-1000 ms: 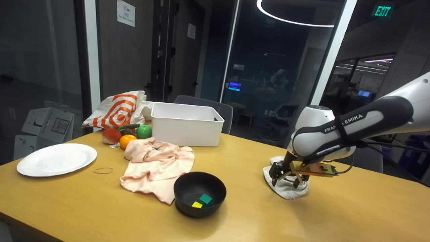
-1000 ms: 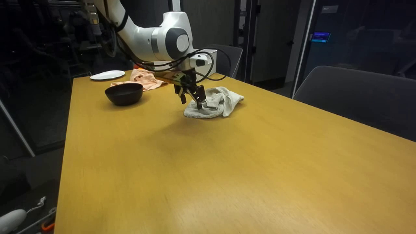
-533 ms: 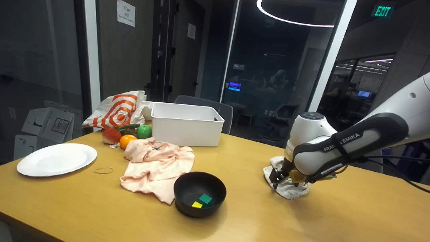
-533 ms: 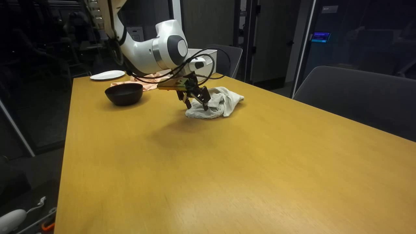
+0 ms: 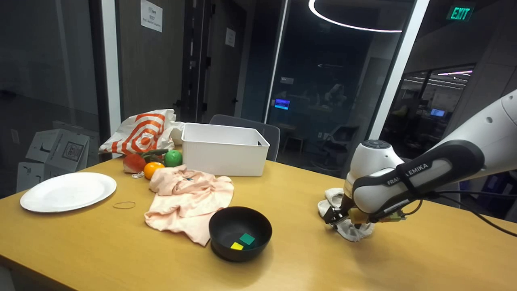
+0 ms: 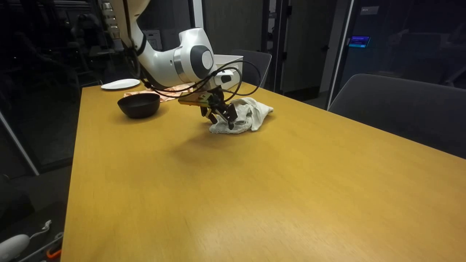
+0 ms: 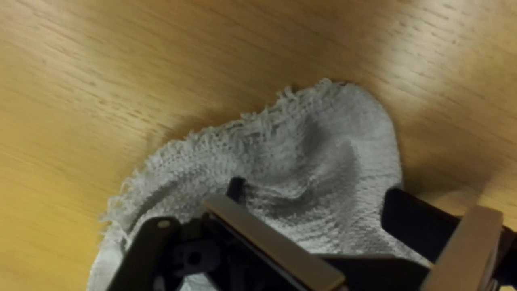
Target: Take the toy blocks off of the kitchen towel by picking it up
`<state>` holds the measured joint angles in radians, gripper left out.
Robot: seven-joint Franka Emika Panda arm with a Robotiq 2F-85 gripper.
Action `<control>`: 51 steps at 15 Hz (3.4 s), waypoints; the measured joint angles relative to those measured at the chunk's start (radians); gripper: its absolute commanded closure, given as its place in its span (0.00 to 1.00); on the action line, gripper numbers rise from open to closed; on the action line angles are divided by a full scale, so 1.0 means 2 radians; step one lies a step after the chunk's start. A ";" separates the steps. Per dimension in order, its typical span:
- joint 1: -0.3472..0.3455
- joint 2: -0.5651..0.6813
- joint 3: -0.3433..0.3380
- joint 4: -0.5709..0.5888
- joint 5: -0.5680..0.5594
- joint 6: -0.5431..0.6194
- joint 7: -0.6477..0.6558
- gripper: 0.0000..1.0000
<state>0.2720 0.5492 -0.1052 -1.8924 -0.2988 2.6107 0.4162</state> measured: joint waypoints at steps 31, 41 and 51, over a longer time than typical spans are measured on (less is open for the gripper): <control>-0.009 -0.182 0.009 -0.024 -0.452 -0.339 0.354 0.90; -0.061 -0.206 0.067 -0.063 -0.330 -0.355 0.268 0.90; -0.094 -0.217 0.069 -0.085 -0.086 -0.204 0.034 0.67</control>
<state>0.0836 0.1145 0.0327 -2.0630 -0.4705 2.2021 0.4835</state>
